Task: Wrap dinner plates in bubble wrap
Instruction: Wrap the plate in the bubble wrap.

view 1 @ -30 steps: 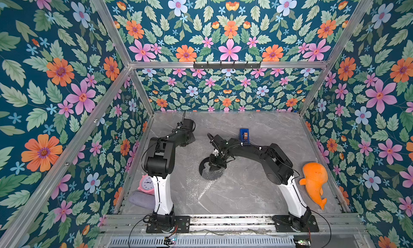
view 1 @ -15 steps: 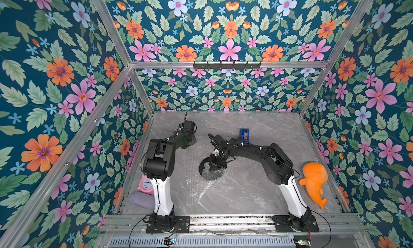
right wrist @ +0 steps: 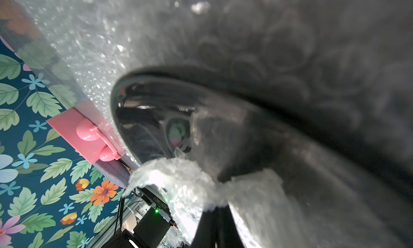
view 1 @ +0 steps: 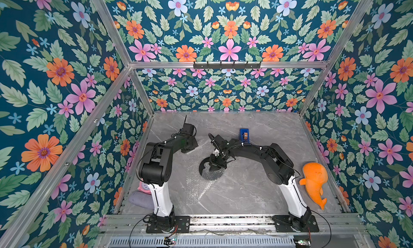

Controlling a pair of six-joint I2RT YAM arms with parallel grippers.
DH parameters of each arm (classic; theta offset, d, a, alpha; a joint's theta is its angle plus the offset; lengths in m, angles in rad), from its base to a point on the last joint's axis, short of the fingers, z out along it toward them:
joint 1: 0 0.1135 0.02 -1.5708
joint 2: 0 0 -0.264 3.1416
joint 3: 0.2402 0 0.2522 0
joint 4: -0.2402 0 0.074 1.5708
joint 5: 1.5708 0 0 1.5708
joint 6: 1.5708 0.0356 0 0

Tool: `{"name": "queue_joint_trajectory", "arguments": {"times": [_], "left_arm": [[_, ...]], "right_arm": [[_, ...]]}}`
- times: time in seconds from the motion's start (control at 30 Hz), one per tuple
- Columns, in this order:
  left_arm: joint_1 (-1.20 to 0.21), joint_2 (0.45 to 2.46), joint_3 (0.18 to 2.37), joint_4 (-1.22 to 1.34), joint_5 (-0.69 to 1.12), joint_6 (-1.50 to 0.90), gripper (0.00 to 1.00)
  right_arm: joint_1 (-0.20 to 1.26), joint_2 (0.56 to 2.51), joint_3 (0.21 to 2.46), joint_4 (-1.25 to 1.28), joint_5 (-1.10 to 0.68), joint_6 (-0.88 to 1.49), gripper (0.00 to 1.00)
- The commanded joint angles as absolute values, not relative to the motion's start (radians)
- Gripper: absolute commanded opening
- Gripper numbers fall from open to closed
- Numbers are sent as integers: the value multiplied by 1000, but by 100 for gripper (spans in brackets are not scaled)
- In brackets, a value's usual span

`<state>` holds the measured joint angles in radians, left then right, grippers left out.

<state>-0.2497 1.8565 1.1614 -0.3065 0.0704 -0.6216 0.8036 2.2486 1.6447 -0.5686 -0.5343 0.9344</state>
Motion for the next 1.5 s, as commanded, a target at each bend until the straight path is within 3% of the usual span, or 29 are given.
{"name": "queue_joint_trajectory", "arguments": {"times": [0.0,0.13,0.33,0.53,0.93,1.17,1.47], "left_arm": [[-254,1749,1102,-217,290,-696,0],[-263,1605,937,-44,447,-811,0],[-332,1452,698,170,532,-1003,0],[-399,1432,591,231,472,-1112,0],[-393,1548,535,72,307,-1159,0],[-394,1465,574,58,308,-1118,0],[-481,1373,663,35,370,-1116,0]], "right_arm": [[805,2274,1625,-626,-380,954,0],[805,2256,1600,-578,-392,960,0],[805,2220,1547,-505,-397,977,0],[804,2185,1516,-466,-390,990,13],[805,2011,1474,-490,-314,992,21],[804,2020,1383,-494,-320,1012,2],[805,2064,1390,-421,-347,1033,0]]}}
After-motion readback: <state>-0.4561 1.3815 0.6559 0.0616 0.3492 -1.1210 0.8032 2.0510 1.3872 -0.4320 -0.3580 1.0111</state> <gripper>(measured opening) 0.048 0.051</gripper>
